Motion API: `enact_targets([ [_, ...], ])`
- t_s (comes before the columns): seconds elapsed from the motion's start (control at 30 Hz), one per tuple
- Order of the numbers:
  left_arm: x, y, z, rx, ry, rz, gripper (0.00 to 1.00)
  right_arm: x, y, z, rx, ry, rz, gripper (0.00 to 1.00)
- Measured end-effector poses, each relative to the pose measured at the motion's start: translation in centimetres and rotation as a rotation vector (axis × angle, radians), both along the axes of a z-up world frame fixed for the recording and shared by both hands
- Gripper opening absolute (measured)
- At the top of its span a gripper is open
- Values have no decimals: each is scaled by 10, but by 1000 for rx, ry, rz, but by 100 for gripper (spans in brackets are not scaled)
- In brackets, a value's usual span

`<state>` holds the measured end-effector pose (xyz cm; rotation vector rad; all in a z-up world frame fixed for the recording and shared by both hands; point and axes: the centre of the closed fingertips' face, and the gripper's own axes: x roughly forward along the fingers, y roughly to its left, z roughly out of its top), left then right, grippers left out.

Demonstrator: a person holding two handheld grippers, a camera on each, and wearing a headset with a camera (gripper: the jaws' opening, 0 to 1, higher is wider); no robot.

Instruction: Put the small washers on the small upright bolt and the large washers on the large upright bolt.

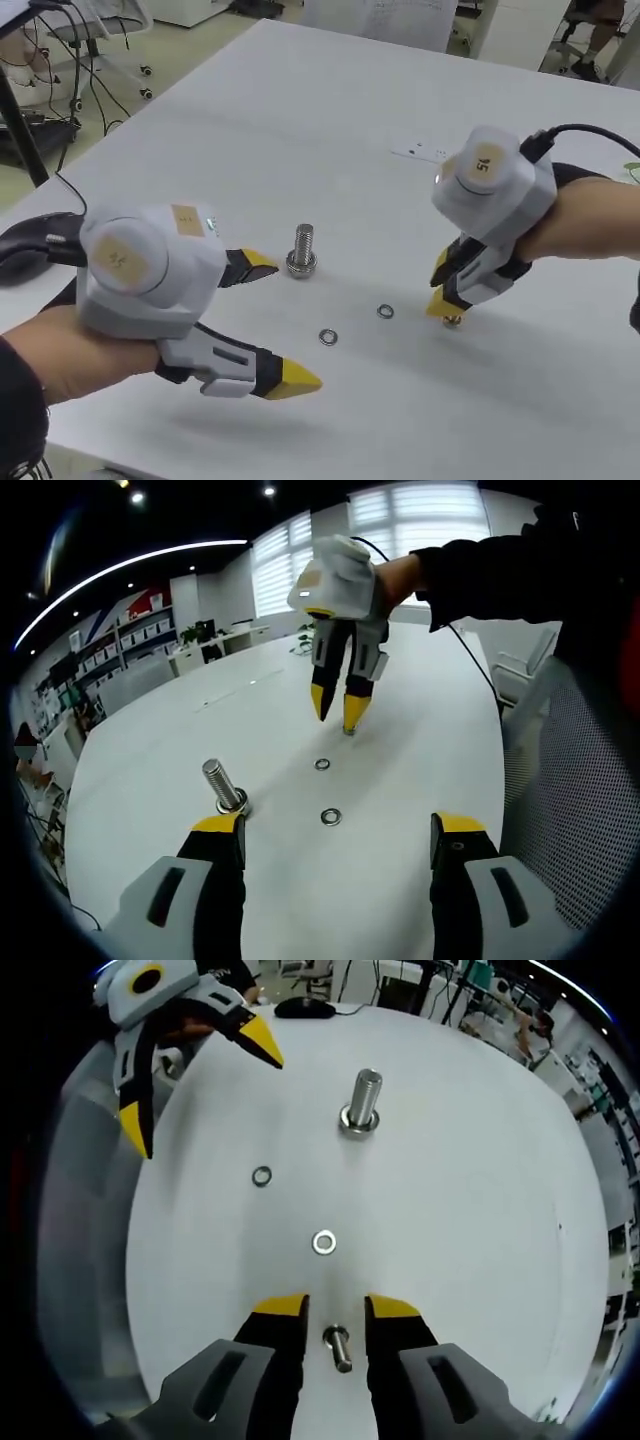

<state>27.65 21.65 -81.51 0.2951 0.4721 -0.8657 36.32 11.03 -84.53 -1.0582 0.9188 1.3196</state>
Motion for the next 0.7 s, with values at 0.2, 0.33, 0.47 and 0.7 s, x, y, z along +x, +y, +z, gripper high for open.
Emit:
enact_targets([
  [0.2, 0, -1, 0, -1, -1, 1, 75, -1, 9, -1, -6, -1, 22, 24],
  [0.33, -1, -1, 1, 0, -1, -1, 75, -3, 17, -4, -10, -4, 43, 24],
  [0.47, -1, -1, 1, -1, -2, 1, 75, -7, 25, -7, -13, 5, 59, 23],
  [0.7, -2, 1, 1, -2, -2, 5, 75, -8, 34, -15, -24, 9, 83, 23],
])
